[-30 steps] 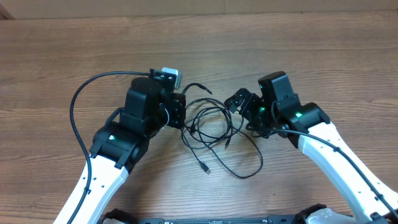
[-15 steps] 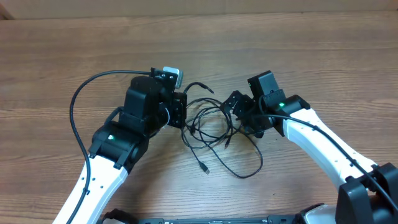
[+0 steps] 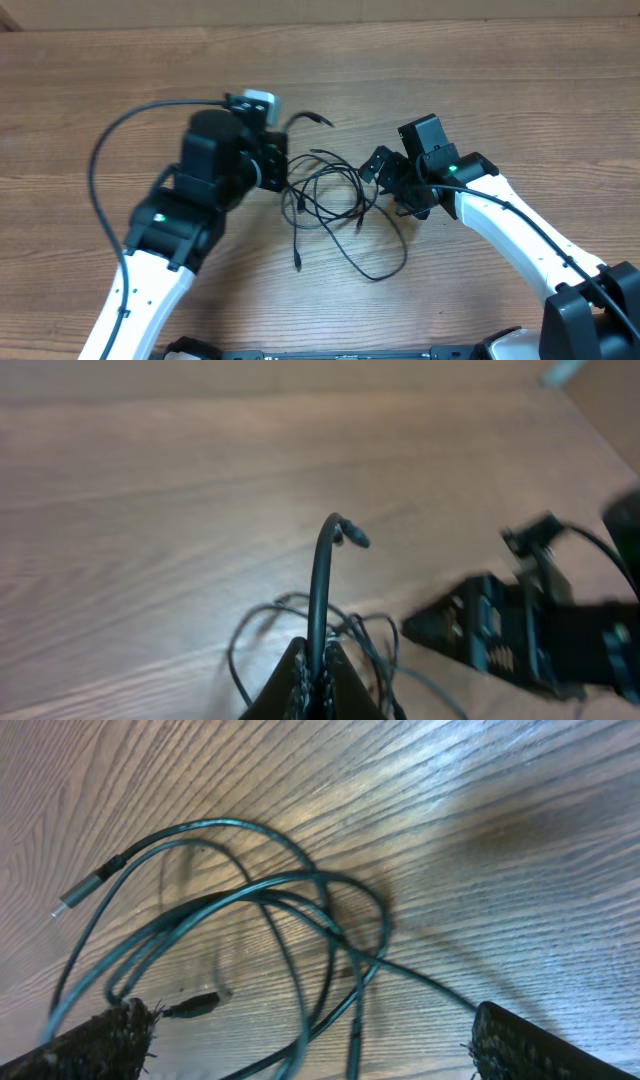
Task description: Untangle cables
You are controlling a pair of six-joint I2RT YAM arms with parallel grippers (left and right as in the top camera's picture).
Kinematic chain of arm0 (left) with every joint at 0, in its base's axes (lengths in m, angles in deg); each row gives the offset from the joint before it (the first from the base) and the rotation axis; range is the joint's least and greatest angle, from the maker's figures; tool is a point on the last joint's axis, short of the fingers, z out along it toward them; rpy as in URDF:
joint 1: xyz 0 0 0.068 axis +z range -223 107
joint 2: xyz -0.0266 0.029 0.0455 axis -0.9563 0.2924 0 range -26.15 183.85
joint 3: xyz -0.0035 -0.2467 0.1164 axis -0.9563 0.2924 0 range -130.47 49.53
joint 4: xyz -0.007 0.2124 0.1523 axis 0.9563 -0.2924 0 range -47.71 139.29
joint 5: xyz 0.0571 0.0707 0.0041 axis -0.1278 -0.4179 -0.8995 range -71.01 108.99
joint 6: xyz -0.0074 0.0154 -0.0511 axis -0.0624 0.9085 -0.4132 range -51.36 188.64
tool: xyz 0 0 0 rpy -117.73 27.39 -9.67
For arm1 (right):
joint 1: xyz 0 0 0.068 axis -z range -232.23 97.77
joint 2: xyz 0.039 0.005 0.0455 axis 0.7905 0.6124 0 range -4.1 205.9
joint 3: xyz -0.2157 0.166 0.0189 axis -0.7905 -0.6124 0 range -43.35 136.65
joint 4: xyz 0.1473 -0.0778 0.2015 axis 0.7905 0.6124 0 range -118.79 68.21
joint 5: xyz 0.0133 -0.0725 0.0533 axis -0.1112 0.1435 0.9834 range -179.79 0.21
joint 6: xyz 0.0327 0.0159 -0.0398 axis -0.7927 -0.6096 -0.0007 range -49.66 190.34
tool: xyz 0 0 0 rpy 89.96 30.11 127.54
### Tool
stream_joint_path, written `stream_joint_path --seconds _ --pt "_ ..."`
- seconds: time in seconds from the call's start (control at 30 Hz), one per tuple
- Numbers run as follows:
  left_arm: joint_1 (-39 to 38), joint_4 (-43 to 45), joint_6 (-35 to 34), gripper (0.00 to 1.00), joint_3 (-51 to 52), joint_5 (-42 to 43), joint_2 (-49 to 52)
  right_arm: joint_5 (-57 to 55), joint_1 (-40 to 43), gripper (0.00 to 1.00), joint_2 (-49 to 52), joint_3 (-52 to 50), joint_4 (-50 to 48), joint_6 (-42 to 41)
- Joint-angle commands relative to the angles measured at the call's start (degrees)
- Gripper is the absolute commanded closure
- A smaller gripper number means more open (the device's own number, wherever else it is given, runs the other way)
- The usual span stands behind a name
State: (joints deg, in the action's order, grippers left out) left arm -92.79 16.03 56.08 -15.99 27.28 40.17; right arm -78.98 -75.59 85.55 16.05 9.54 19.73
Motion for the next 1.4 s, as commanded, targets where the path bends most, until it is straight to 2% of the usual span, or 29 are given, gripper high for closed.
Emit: stream_joint_path --seconds 0.0,0.13,0.23,0.33,0.4,0.5,0.6,0.63,0.73,0.77,0.87,0.93,1.03,1.1,1.2,1.37 --pt "5.64 -1.29 1.42 0.96 -5.53 -0.31 -1.2 -1.79 -0.15 0.0 0.17 -0.33 -0.2 1.4" --pt "10.69 -3.78 1.84 0.96 -8.96 -0.22 -1.2 -1.57 -0.15 0.0 0.17 -0.33 -0.09 1.6" --pt "12.31 -4.39 1.84 0.96 -9.97 4.7 -1.2 5.16 -0.17 0.0 0.17 -0.33 -1.4 3.67" --pt "12.35 -4.2 1.88 0.96 -9.97 11.41 -0.81 18.67 -0.94 0.0 0.17 -0.33 -7.21 13.55" --pt "12.35 -3.08 1.86 0.96 -9.97 13.77 -0.72 26.8 -2.58 0.0 0.17 -0.33 -10.38 24.87" --pt "12.35 -0.76 1.79 0.96 -9.99 16.31 -0.74 28.0 -5.88 0.0 0.17 -0.33 -11.85 33.24" --pt "12.31 1.01 0.87 0.96 -9.99 18.56 -0.74 20.7 -10.86 0.0 0.17 -0.33 -15.67 34.84" --pt "12.31 1.16 0.46 0.96 -10.1 18.6 -0.74 13.81 -13.07 0.0 0.17 -0.33 -16.83 34.82" --pt "12.31 1.16 0.07 0.96 -10.38 18.6 -0.74 5.31 -16.65 0.0 0.17 -0.33 -19.06 34.84" --pt "12.31 1.2 -1.81 0.96 -10.86 18.93 -0.76 -0.85 -19.17 0.0 0.17 -0.33 -21.75 34.82" --pt "12.31 1.18 -1.86 0.96 -12.46 23.34 -0.76 -15.02 -20.68 0.0 0.17 -0.33 -24.5 34.14" --pt "12.31 1.14 -1.88 0.96 -13.94 25.11 -0.79 -19.69 -20.52 0.0 0.39 -0.33 -25.11 34.16" --pt "12.33 0.85 -1.88 0.96 -18.82 27.76 -0.79 -24.11 -18.1 0.0 2.78 -0.33 -25.62 33.88" --pt "12.39 0.22 -1.86 0.96 -20.83 27.74 -0.79 -25.07 -15.98 0.0 4.42 -0.33 -24.17 30.05" --pt "13.79 -1.95 -2.08 0.96 -25.94 27.74 -0.83 -24.85 -8.02 0.0 6.29 -0.33 -17.81 22.51" --pt "20.2 -5.38 -2.05 0.96 -30.62 27.52 -0.83 -22.01 5.07 0.0 6.32 -0.33 -10.6 21.68"
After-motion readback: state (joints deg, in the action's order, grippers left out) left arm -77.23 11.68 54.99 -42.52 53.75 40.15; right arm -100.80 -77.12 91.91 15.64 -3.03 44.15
